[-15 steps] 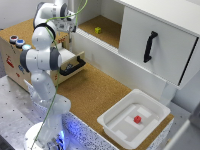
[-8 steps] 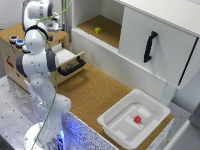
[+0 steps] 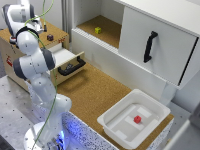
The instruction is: Push down the green button to turn off the green light
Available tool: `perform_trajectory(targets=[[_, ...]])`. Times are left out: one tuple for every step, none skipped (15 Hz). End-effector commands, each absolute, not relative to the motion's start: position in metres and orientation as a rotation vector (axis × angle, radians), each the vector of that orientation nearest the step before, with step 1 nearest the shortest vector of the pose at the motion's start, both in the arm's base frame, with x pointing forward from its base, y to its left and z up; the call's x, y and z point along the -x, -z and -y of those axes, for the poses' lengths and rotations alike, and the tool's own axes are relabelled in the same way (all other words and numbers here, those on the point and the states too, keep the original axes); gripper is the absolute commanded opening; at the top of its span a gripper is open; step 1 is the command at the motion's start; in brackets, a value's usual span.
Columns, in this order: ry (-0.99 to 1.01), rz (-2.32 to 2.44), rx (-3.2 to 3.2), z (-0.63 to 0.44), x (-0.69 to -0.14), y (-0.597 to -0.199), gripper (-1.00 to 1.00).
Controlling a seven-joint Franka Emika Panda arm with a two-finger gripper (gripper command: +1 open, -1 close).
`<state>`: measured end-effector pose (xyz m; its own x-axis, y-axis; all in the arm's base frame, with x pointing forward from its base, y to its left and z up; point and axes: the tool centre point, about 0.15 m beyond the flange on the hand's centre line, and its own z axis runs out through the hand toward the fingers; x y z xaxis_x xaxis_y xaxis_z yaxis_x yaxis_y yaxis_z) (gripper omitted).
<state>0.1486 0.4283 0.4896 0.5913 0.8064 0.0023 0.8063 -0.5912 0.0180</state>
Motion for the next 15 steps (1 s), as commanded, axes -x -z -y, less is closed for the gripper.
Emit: perform_trajectory(targets=[[-0.088, -1.441, -2.847, -0.439, -0.138, -0.476, -1.00], [-0.093, -1.447, -2.852, -0.441, -0.139, -0.473, -1.00], [-0.088, -1.448, -2.849, -0.442, -0.141, -0.470, -1.00], [-0.096, -1.440, -2.857, -0.443, -0.145, -0.467, -1.00], [-0.087, -1.438, -2.854, -0.443, -0.147, -0.463, -1.00], [-0.092, -1.423, -2.870, -0.441, -0.152, -0.460, -1.00], [-0.096, -1.407, -2.880, -0.439, -0.157, -0.457, -1.00], [-0.095, -1.404, -2.885, -0.440, -0.160, -0.453, -1.00], [-0.082, -1.410, -2.879, -0.442, -0.162, -0.448, -1.00], [-0.069, -1.408, -2.887, -0.443, -0.162, -0.442, -1.00], [-0.055, -1.405, -2.886, -0.444, -0.163, -0.436, -1.00], [-0.041, -1.396, -2.890, -0.444, -0.163, -0.432, -1.00], [-0.022, -1.382, -2.895, -0.443, -0.164, -0.426, -1.00], [-0.032, -1.377, -2.886, -0.442, -0.163, -0.430, -1.00], [-0.079, -1.341, -2.871, -0.437, -0.162, -0.449, -1.00]])
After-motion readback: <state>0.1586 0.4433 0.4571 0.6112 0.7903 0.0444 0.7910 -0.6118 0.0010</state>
